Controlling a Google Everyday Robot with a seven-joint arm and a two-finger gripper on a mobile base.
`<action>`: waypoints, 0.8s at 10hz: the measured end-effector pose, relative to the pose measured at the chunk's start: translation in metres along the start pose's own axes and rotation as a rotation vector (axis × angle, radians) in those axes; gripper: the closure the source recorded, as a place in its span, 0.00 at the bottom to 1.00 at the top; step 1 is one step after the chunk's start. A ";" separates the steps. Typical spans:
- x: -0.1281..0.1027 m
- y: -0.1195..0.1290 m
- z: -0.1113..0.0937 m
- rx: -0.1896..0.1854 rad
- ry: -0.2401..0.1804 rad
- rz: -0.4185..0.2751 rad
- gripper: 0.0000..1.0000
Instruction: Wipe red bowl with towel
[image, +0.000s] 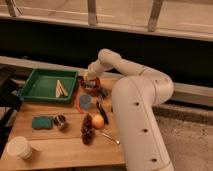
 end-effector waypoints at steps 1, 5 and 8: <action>0.014 -0.011 -0.010 0.002 0.003 0.014 1.00; 0.013 -0.039 -0.046 0.036 -0.036 0.014 1.00; -0.022 -0.030 -0.045 0.036 -0.046 -0.033 1.00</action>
